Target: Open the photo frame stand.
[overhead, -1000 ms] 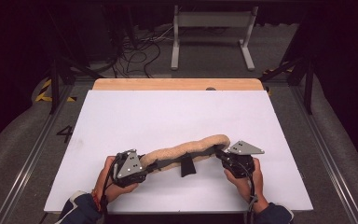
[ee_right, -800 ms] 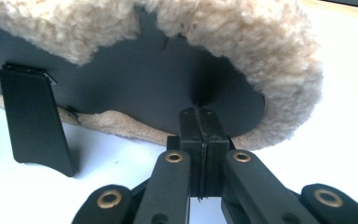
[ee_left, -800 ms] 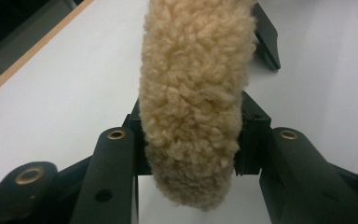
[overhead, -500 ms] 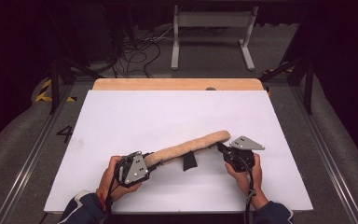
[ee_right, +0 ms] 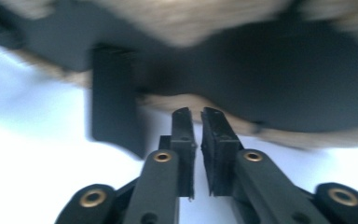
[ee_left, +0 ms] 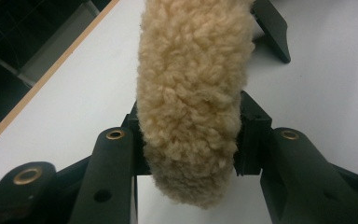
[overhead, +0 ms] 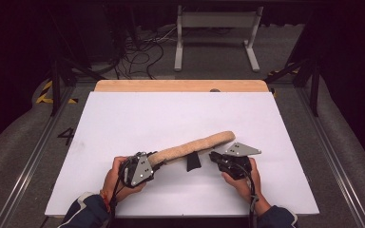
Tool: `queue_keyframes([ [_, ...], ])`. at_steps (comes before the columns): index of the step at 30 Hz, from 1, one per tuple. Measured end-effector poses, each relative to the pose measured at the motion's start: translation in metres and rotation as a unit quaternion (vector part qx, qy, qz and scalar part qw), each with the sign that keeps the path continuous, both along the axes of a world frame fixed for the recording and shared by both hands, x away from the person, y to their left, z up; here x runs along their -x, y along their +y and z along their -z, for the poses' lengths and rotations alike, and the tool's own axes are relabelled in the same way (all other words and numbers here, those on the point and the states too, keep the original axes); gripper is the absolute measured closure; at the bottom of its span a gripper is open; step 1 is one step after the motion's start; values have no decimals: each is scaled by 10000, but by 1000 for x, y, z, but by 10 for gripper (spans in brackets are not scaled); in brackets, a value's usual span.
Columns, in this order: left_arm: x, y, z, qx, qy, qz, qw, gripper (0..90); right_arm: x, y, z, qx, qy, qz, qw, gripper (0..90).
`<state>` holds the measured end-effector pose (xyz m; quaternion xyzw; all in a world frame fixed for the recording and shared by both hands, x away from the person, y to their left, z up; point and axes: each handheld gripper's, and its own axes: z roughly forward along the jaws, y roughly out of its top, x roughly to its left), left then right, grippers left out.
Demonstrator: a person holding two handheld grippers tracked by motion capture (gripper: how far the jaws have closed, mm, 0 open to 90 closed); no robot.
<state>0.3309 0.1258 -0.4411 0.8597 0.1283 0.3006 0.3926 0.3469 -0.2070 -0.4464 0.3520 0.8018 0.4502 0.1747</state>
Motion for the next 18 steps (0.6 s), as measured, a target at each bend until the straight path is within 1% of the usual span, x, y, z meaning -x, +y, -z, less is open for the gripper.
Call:
queue_keyframes([
  [1, 0, 0, 0, 37, 42, 14, 10000, 605, 1, 6, 2, 14, 81, -193, 9998, 722],
  [3, 0, 1, 0, 64, 70, 32, 9999, 610, 3, 15, 6, 67, 192, -374, 9991, 639],
  [4, -1, 2, 0, 80, 89, 51, 9999, 610, 3, 15, 6, 67, 192, -374, 9991, 639],
  [5, -1, 2, 0, 94, 103, 65, 9999, 612, 2, 19, 7, 54, 277, -439, 9986, 587],
  [6, -1, 3, 0, 126, 128, 95, 9998, 614, 1, 22, 9, 55, 330, -430, 9985, 554],
  [7, -2, 3, 0, 171, 169, 118, 9996, 615, 0, 25, 10, 35, 402, -466, 9981, 536],
  [9, -2, 4, 0, 235, 211, 111, 9994, 614, -2, 29, 12, 57, 454, -466, 9979, 487],
  [10, -3, 4, 0, 280, 241, 116, 9992, 612, -3, 30, 14, 45, 522, -472, 9975, 468],
  [12, -4, 5, 1, 335, 274, 113, 9990, 604, -5, 32, 16, 81, 653, -462, 9968, 457],
  [13, -5, 6, 1, 364, 313, 101, 9988, 596, -5, 32, 16, 65, 647, -490, 9967, 451],
  [14, -6, 8, 2, 372, 386, 77, 9985, 579, -5, 32, 15, 27, 648, -540, 9964, 446],
  [15, -9, 10, 4, 384, 548, 57, 9977, 551, -5, 32, 15, 10, 669, -576, 9961, 453],
  [16, -11, 12, 6, 381, 615, 30, 9974, 527, -4, 31, 15, 19, 677, -614, 9958, 463],
  [18, -15, 16, 12, 442, 819, 29, 9957, 524, -3, 31, 15, 7, 707, -689, 9951, 478],
])
